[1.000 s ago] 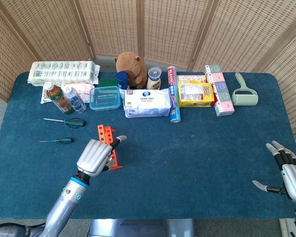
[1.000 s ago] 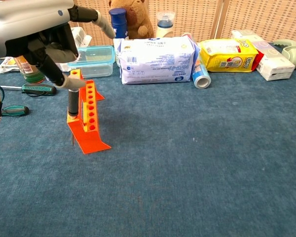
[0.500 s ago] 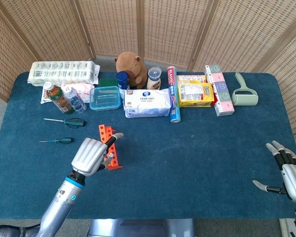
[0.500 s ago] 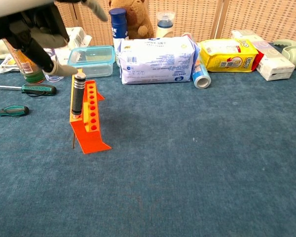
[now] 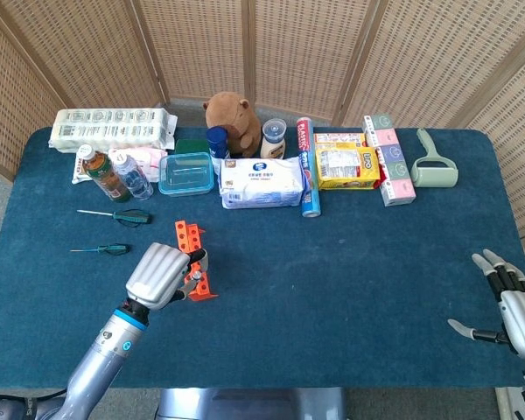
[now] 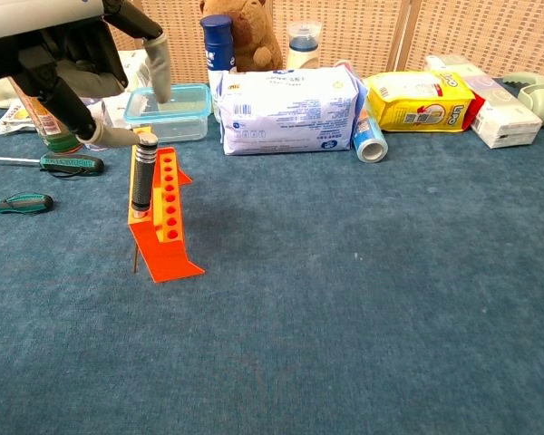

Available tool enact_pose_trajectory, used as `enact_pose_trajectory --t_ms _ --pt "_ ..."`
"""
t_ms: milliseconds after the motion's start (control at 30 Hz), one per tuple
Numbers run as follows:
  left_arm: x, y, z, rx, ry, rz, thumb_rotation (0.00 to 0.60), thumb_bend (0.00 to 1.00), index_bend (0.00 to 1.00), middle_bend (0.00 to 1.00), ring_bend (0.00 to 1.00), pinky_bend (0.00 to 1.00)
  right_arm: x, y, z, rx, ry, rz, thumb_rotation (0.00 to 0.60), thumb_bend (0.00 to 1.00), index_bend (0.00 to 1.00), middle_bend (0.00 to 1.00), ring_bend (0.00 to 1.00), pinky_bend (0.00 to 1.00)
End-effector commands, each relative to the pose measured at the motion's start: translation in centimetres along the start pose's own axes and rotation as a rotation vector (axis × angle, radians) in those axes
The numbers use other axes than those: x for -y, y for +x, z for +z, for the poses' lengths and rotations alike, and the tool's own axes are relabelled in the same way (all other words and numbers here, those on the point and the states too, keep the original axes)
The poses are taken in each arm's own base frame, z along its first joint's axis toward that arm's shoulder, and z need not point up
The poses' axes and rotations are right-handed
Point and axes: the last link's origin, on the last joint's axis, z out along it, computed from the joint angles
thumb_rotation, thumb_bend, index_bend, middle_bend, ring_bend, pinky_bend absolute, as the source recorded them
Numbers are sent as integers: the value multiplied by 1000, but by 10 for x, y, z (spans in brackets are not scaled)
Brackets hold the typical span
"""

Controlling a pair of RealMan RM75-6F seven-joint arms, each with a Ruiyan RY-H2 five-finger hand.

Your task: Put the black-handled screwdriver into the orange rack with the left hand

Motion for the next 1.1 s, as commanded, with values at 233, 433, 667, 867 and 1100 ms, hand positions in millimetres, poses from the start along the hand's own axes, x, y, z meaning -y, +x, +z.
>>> enact_pose_trajectory --t_ms 233,433,667,867,1100 --pt "6 -3 1 2 22 80 431 206 552 1000 1000 1000 0 0 0 -2 -3 1 413 0 36 0 0 0" --pt "1 -6 5 12 7 73 35 56 552 1000 1000 1000 -1 1 0 -2 -4 2 414 0 37 0 0 0" --pt "0 -4 7 18 2 108 0 0 552 1000 1000 1000 0 0 0 2 -1 0 414 0 36 0 0 0" --pt "3 -8 16 16 -1 173 0 0 552 1000 1000 1000 0 0 0 1 -3 1 411 0 36 0 0 0" --pt "3 -18 21 26 -22 191 0 0 552 998 1000 1000 -1 0 1 4 -5 1 413 0 37 0 0 0"
